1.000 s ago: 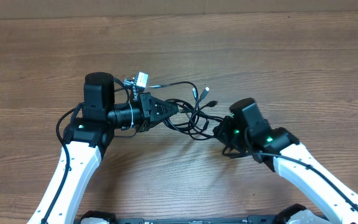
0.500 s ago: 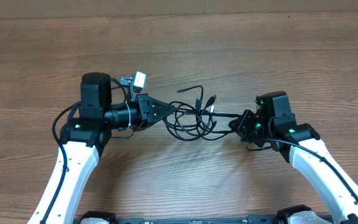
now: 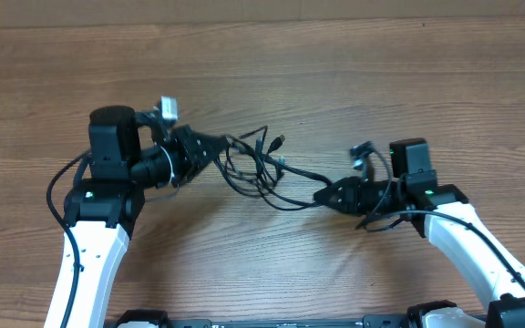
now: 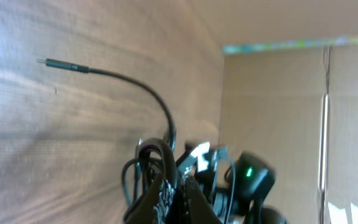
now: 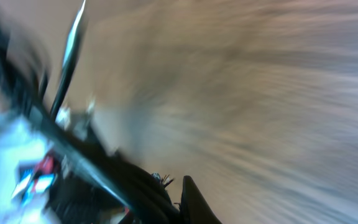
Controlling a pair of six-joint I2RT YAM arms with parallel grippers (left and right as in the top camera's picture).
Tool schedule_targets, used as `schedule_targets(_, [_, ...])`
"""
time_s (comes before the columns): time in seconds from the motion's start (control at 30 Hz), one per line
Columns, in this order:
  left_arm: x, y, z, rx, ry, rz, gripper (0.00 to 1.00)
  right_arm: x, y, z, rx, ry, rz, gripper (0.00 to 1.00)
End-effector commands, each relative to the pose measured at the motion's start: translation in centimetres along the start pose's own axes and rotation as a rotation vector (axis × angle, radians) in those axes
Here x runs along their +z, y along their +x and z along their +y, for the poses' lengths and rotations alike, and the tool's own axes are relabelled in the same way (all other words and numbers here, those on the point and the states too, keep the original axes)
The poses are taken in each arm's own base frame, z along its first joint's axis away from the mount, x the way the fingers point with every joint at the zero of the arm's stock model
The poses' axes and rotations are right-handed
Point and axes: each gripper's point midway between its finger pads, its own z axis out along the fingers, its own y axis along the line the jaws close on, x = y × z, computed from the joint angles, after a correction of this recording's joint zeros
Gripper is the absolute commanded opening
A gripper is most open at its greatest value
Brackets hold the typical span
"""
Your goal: Untangle cables
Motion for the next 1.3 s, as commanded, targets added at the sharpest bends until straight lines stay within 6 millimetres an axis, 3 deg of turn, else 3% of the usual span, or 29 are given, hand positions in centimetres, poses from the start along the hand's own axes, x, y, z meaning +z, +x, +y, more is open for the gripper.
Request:
schedule_targets(0.0, [-2.0,-3.3,-6.1,0.138,0.173,-0.139,0.04,2.0,2.1,0.6,-0.149,0.024,0.080,0.06])
schedule_targets(0.07, [-2.9,-3.6,-8.9,0.211,0.286,-0.147,0.04,2.4,2.0,-1.9,-0.119,0.202,0.059,0.04])
schedule_targets(0.13, [-4.1,-3.9,-11.1,0.231,0.378,-0.150,0.04,1.0,1.3,-6.5,0.062,0.498,-0.038,0.04])
schedule_targets(0.23, [-4.8,-4.1,-11.8,0.186,0.414,-0.136,0.04,-1.9,1.2,-10.4,0.291,0.750,-0.177,0.09])
schedule_targets(0.3, [-4.7,-4.1,-11.4,0.171,0.403,-0.132,0.04,-2.4,1.1,-10.9,0.342,0.767,-0.207,0.17])
schedule_targets(0.33, [-4.5,-4.1,-10.9,0.153,0.386,-0.131,0.04,-2.3,1.0,-10.7,0.345,0.747,-0.204,0.27])
schedule_targets(0.5, [-3.3,-4.6,-6.8,-0.027,0.232,-0.155,0.04,-1.7,1.0,-10.0,0.369,0.675,-0.182,0.56])
schedule_targets(0.6, [-2.8,-4.8,-4.0,-0.143,0.127,-0.186,0.04,0.2,1.2,-7.1,0.368,0.487,-0.112,0.65])
schedule_targets(0.73, [-2.6,-4.7,-1.4,-0.320,0.034,-0.211,0.04,2.4,1.2,-1.3,0.320,0.171,-0.003,0.71])
schedule_targets(0.8, [-2.6,-4.7,-0.4,-0.416,0.001,-0.231,0.04,3.0,1.2,0.6,0.362,0.090,0.020,0.73])
schedule_targets(1.0, [-2.8,-4.4,2.1,-0.657,-0.078,-0.278,0.04,4.7,2.4,2.7,0.583,0.067,0.061,0.80])
schedule_targets(1.27, [-3.1,-4.0,3.8,-0.705,-0.148,-0.309,0.04,6.4,4.0,3.0,0.754,0.145,0.053,0.85])
